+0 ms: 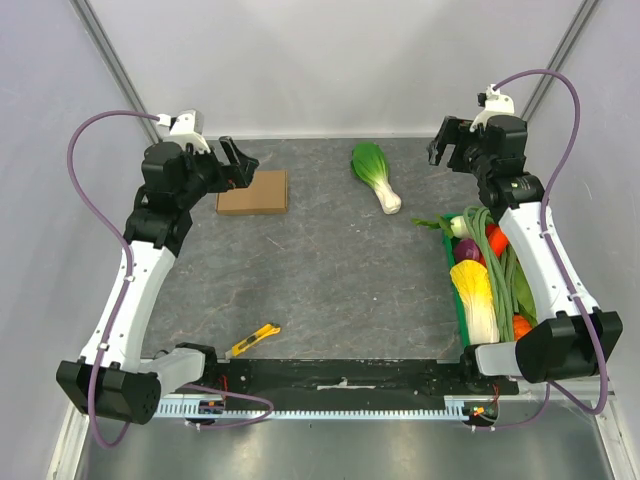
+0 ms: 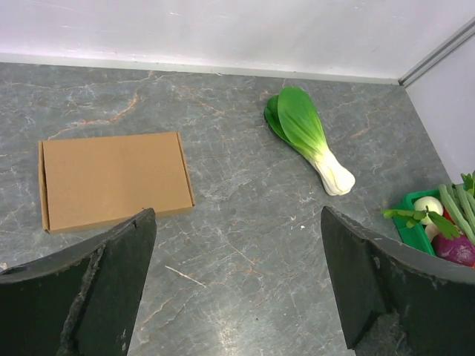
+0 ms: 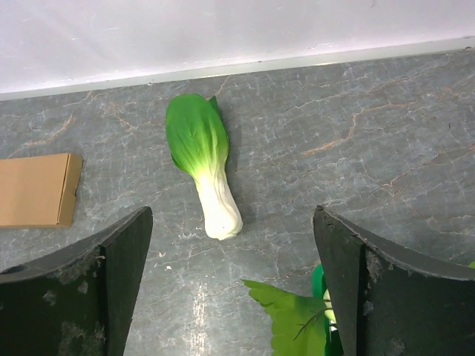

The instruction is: Unpack the express box

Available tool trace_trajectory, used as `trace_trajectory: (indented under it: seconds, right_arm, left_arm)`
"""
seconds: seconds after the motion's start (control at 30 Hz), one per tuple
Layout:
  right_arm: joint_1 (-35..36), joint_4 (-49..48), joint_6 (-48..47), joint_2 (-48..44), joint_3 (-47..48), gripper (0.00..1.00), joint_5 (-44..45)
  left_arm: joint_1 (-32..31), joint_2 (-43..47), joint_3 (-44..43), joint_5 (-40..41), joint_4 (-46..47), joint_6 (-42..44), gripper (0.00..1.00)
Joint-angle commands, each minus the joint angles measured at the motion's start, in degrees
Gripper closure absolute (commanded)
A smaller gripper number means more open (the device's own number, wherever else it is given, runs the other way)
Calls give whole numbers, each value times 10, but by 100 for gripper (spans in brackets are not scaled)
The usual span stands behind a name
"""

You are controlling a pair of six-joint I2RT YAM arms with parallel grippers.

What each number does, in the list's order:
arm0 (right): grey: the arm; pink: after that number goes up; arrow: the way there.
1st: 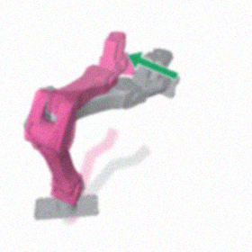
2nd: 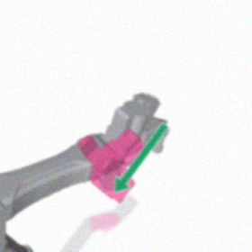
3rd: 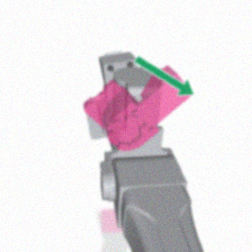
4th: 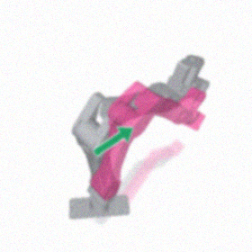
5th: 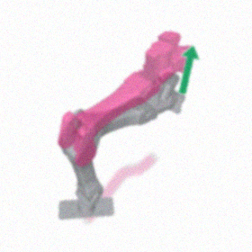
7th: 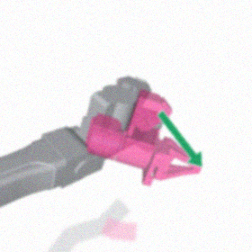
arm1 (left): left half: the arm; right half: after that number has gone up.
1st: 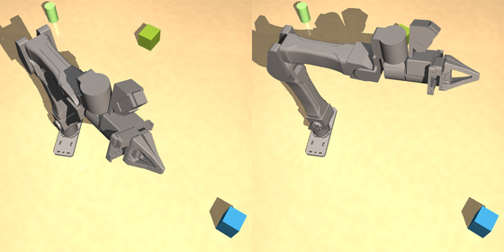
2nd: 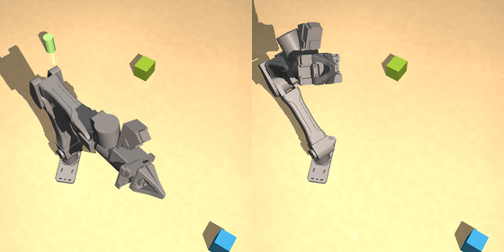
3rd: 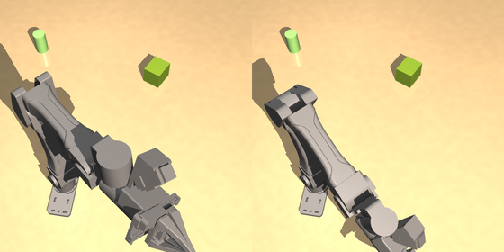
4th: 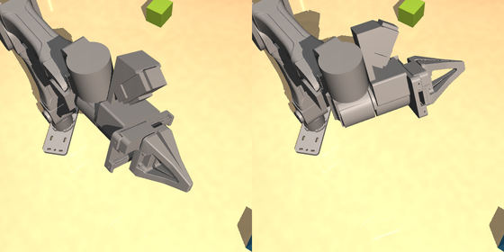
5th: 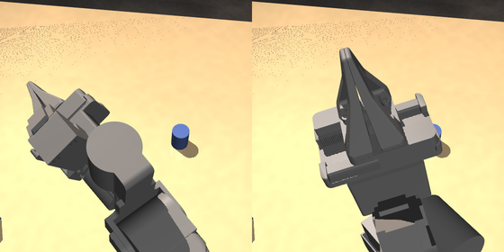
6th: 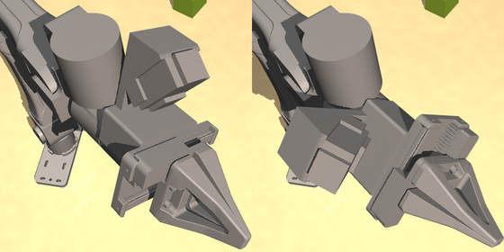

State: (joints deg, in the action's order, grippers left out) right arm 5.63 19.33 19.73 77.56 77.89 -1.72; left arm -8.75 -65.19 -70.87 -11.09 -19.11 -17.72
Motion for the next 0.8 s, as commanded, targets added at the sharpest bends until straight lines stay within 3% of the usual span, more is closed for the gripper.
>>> trace_trajectory:
  seconds: [0.0,0.43,0.63,0.77]
  right_arm:
    - [-2,-5,-1,-17,15,4,-7]
    - [19,-8,16,1,7,4,-56]
    - [86,-17,-12,14,10,5,-72]
    - [147,-18,-21,33,10,5,-58]
  left_arm:
    - [-1,22,0,-7,28,-3,3]
    - [8,40,27,-25,6,-4,0]
    - [46,17,24,45,-51,-42,2]
    - [109,-51,2,-7,-89,-82,9]
